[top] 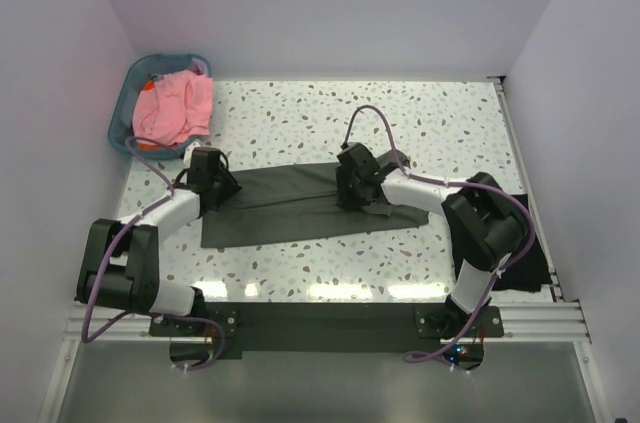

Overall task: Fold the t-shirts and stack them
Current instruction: Fold the tshirt

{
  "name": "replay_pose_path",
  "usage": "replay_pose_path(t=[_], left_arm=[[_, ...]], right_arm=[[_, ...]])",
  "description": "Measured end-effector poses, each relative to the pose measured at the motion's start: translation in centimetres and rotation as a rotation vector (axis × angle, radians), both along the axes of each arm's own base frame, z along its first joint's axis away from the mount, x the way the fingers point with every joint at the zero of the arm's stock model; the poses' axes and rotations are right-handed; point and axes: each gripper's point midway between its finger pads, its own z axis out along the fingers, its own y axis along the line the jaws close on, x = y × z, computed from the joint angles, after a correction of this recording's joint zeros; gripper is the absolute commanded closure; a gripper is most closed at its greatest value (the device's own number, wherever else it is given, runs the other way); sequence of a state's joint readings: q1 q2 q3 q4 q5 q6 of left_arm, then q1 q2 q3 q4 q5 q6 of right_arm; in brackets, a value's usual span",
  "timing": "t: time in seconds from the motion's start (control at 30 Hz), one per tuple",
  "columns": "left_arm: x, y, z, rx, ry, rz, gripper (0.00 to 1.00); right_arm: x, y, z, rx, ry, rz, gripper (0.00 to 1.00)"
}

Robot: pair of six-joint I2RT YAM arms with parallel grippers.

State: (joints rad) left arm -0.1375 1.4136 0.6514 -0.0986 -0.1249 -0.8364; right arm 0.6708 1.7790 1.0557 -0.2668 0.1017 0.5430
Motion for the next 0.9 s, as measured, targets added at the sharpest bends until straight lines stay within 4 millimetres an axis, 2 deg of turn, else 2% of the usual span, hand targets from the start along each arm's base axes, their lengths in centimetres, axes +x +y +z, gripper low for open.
replay_pose_path(t=[0.1, 0.23, 0.33, 0.43, 0.53, 0.63, 0.73, 0.9], left_arm=[[0.1, -0.4, 0.2, -0.005, -0.004, -0.029, 0.51], [0.2, -0.7, 1.1, -0.004, -0.028, -0.064, 0.5], [0.3, -1.0, 2.5, 0.006, -0.07, -0.083, 0.5], [-0.2, -1.6, 3.5, 0.011, -0.103, -0.105, 0.54], [-1.4, -2.4, 2.9, 0.027, -0.091, -0.136, 0.56], [-3.2, -3.6, 1.4, 0.055, -0.043, -0.184, 0.61], [-4.8, -4.7, 0.3, 0.089, -0.004, -0.23, 0.64], [-6.0, -5.6, -0.2, 0.152, 0.018, -0.273, 0.64]], right_arm=[[0.2, -0.1, 0.3, -0.007, -0.003, -0.001, 0.52], [1.6, -1.1, 1.4, -0.009, -0.015, -0.035, 0.46], [2.4, -1.8, 3.6, 0.014, -0.048, -0.062, 0.39], [2.8, -2.1, 6.8, 0.057, -0.108, -0.075, 0.36], [2.9, -2.3, 9.6, 0.092, -0.169, -0.085, 0.35], [3.0, -3.3, 11.0, 0.098, -0.199, -0.112, 0.34], [2.8, -5.5, 10.5, 0.085, -0.191, -0.161, 0.37], [2.2, -10.2, 6.4, 0.017, -0.093, -0.273, 0.44]])
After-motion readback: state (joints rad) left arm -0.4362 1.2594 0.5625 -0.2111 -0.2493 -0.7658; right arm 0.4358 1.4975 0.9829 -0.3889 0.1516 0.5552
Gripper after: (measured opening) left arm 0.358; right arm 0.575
